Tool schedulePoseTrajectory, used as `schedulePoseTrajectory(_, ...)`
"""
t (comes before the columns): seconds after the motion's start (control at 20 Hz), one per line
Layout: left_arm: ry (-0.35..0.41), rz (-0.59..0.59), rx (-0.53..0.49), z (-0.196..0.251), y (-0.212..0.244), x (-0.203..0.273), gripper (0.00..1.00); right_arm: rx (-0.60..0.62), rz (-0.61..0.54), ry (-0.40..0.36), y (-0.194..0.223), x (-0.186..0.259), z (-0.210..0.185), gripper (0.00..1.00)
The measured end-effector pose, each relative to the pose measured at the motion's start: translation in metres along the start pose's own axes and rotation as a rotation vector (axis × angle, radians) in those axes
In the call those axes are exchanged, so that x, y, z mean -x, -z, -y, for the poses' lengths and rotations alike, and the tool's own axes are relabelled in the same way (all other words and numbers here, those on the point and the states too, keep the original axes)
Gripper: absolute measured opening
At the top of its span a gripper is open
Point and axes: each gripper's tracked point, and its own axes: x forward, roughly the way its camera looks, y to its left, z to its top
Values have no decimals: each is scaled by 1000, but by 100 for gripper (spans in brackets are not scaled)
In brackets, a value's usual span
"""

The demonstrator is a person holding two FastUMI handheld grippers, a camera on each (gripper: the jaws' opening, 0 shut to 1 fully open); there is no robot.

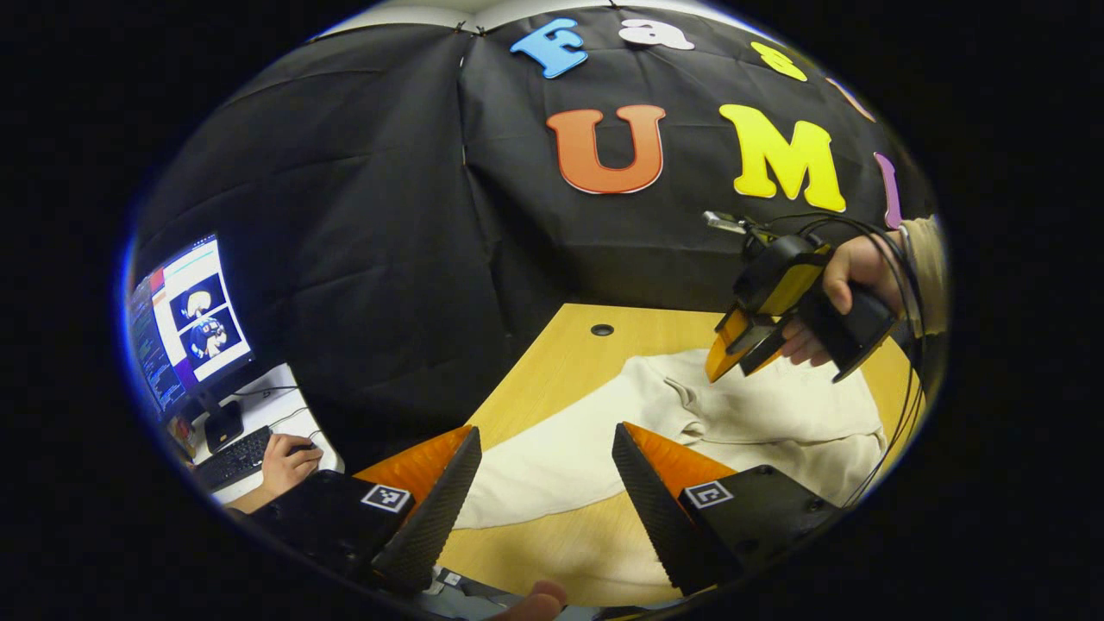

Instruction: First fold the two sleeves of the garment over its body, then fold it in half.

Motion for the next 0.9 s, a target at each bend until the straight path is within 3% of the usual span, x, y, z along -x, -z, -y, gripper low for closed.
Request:
schedulePoseTrajectory(0.1,-49,-41,37,-18,13,-10,99,10,19,29,0,15,15,95)
schedulePoseTrajectory(0.25,-145,-147,150,-53,48,-25,99,11,81,72,-6,37,39,92)
schedulePoseTrajectory(0.3,-173,-183,192,-63,56,-31,99,6,97,83,-3,44,45,96)
schedulePoseTrajectory(0.35,-204,-216,219,-74,66,-35,99,0,104,83,1,53,51,92)
schedulePoseTrajectory(0.55,-287,-370,289,-113,116,-58,99,-49,132,130,29,59,83,96)
schedulePoseTrajectory(0.75,-305,-514,412,-121,155,-72,99,-108,94,125,77,59,96,96)
schedulePoseTrajectory(0.8,-311,-533,406,-125,159,-76,99,-108,85,132,87,59,102,92)
schedulePoseTrajectory(0.9,-305,-554,394,-125,163,-83,99,-97,72,144,104,58,111,96)
